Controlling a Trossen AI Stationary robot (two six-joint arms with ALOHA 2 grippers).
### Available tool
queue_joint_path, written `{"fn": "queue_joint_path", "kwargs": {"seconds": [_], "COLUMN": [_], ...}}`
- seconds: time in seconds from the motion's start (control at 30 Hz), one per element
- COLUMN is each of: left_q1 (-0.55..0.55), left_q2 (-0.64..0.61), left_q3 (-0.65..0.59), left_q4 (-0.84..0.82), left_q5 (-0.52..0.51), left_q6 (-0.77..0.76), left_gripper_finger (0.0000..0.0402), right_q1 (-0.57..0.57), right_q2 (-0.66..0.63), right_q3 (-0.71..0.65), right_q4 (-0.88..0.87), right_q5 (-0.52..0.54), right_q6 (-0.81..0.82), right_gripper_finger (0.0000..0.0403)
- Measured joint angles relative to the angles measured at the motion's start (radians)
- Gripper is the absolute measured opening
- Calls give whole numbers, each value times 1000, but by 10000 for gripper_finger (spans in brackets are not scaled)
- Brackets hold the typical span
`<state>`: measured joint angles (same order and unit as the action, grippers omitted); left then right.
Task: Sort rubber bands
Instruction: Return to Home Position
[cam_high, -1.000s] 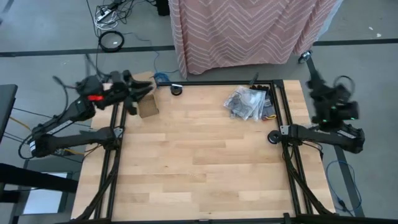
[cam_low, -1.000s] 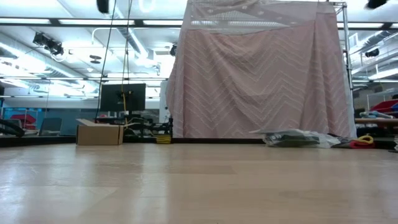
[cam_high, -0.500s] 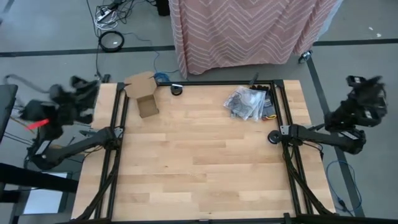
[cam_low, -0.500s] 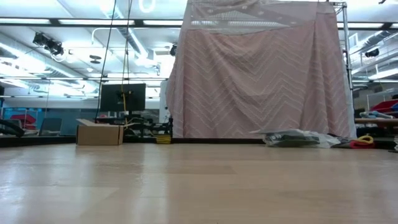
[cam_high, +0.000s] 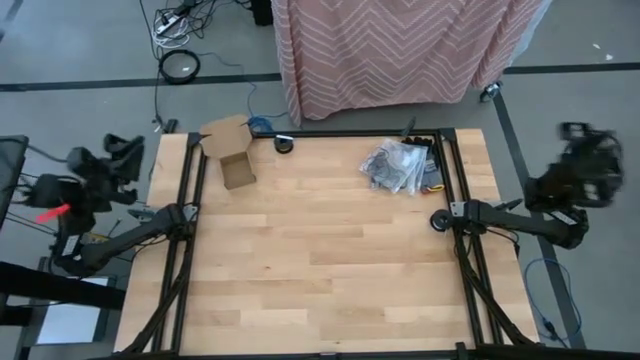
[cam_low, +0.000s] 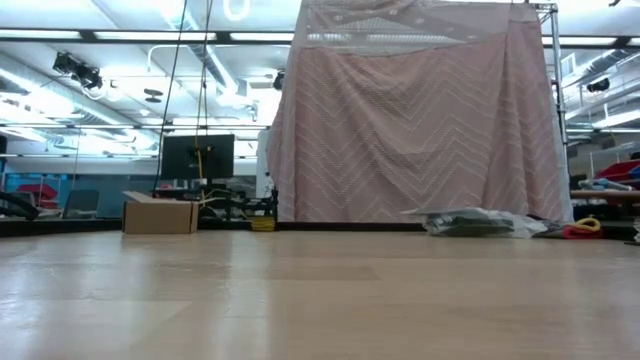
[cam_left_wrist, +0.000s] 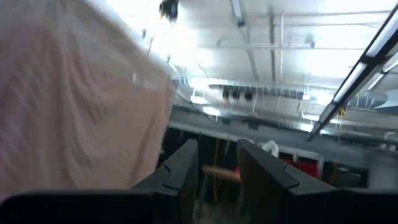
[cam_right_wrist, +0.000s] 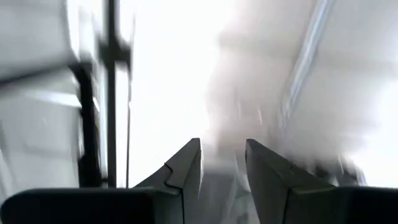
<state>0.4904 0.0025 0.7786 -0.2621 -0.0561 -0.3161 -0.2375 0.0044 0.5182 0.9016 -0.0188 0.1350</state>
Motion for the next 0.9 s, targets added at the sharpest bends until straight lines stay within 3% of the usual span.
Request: {"fn": "queue_joint_path", "kwargs": {"seconds": [0.2, 0.4, 0.57, 0.9], "left_q1": [0, 0, 0, -2], "left_q2": [0, 0, -1, 0], "left_q3": [-235, -477, -589, -649], "left_q4": [46, 174, 230, 219], "left_q5": [60, 155, 163, 226], "left_q6": [-198, -392, -448, -396], "left_gripper_finger": [121, 121, 121, 121], "right_q1": [0, 0, 0, 0], "right_q2": [2, 2, 1, 4], "right_q3": [-124, -360, -510, -509], "right_q4": [-338, -199, -85, -286], "right_q5": [69, 135, 161, 147], "right_q6": [284, 508, 618, 678], "right_gripper_finger": [104, 93, 87, 85]}}
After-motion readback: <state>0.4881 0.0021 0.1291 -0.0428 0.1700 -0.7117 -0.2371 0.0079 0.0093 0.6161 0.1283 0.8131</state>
